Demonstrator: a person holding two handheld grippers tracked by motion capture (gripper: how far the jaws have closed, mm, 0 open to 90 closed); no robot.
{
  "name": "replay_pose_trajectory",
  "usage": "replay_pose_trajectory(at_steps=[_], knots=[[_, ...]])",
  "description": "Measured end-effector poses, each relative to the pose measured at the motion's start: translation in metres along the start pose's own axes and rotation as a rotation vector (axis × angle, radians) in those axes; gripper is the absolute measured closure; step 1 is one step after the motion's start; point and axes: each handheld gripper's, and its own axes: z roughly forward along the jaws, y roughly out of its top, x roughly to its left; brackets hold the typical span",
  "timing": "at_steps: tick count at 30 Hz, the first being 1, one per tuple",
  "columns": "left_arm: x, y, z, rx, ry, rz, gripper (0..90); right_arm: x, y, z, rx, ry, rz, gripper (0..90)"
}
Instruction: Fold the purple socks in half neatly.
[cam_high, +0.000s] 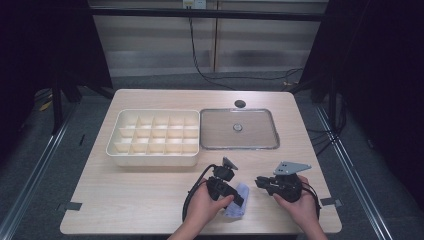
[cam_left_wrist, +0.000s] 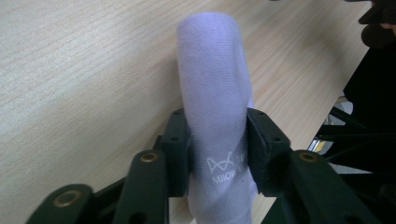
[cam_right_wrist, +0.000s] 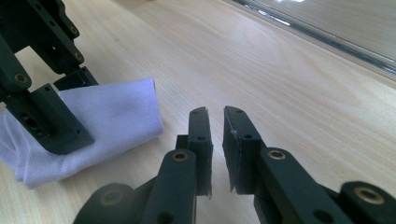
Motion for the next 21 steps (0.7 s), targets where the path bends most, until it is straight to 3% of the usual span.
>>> replay_pose_trajectory(at_steps=[1, 4, 6, 7, 10, 21], knots=[[0.002, 0.0, -0.001, 0.015, -0.015, 0.024, 65.2, 0.0, 0.0, 0.0, 0.0, -0.001, -0.001, 80.9], [0.002, -0.001, -0.002, 0.001, -0.01, 0.019, 67.3, 0.0, 0.0, 0.0, -0.001, -0.002, 0.001, 81.0], [0.002, -0.001, -0.002, -0.016, -0.027, -0.007, 68.3, 0.0, 0.0, 0.0, -0.001, -0.003, 0.003, 81.1], [0.005, -0.001, -0.003, -0.005, -0.036, 0.011, 68.5, 0.0, 0.0, 0.0, 0.0, -0.004, 0.006, 81.0], [0.007, -0.001, -0.007, -0.021, -0.054, -0.004, 68.7, -0.001, -0.001, 0.0, 0.0, -0.005, 0.006, 79.8], [0.013, -0.002, -0.027, -0.038, -0.033, 0.003, 68.9, -0.003, -0.003, 0.002, -0.001, -0.029, 0.024, 68.8]])
